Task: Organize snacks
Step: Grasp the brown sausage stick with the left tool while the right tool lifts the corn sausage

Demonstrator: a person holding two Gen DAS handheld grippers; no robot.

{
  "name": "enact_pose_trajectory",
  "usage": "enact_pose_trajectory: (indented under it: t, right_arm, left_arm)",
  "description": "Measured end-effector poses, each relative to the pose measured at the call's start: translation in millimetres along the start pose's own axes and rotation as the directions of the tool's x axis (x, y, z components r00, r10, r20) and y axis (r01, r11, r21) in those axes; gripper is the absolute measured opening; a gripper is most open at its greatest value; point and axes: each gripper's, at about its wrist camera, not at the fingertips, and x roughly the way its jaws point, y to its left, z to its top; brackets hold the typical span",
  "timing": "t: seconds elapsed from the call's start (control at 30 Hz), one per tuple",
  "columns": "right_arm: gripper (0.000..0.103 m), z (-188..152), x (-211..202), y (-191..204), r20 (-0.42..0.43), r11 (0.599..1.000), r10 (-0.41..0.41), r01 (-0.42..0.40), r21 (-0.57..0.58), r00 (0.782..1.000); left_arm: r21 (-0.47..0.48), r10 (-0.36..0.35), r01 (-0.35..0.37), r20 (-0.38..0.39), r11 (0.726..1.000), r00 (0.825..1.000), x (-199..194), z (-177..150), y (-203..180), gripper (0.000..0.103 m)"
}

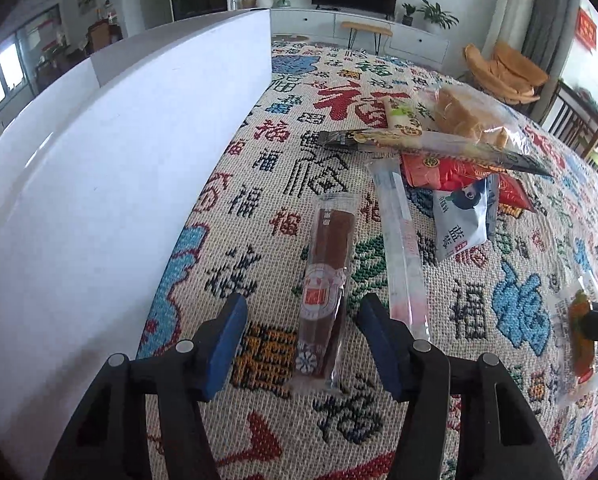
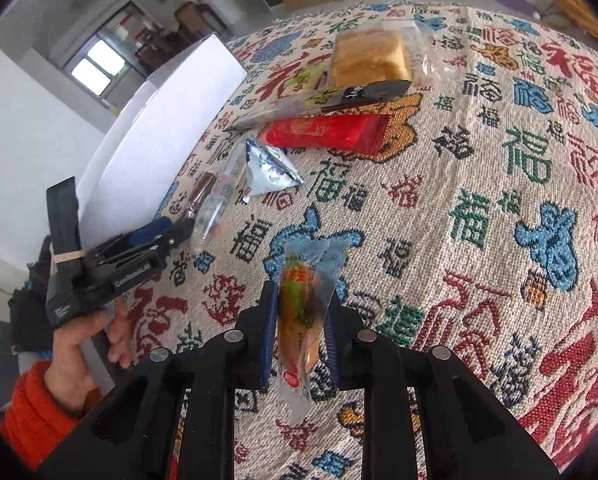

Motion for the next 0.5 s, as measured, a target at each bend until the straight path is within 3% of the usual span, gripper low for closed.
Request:
enact_pose_trajectory:
  t: [0.03,0.07,0.17,0.27,0.4,0.5]
  right_arm:
    - [0.023,-0.1,-2.0,-1.8,-0.005,1.000,0.008,-0.008,0.006,1.000]
    - [0.023,-0.7,-3.8,-3.9,-0.013,1.000,0.016,-0.016,0.011,1.000]
    - [0.023,-2.4,-5.0,-6.8,-0.034,1.000,0.026,-0.025,0.014,0.999]
    - [0.023,-6.8,-2.9,-5.2,-0.056,1.000,0.004,-0.005,-0.016,0.998]
    - [0.026,-17.1,11.2,14.2,-0.088,0.985,-0.099,0.086,-0.149,0.991]
    - [0.031,-34.3,25.4,33.2,-0.113,0.942,-0.200,0.159,-0.297,0.973]
  left_arm:
    - [0.035,-0.002,0.002,0.011,0.999,1.000,0.4,1.1,-3.4,0.040]
    - [0.064,-0.027,0.025,0.018,0.998,0.999,-0.5,0.8,-5.6,0.018]
    - [0.104,-0.032,0.030,0.019,0.994,0.999,-8.6,-8.5,-5.1,0.017]
    - [0.072,-0.062,0.060,0.022,0.996,0.998,-20.2,-25.8,4.5,0.017]
    - [-0.022,-0.103,0.104,0.021,0.994,0.994,-39.1,-46.8,25.9,0.017]
    - [-0.086,-0.144,0.149,0.063,0.985,0.988,-59.2,-54.8,39.2,0.017]
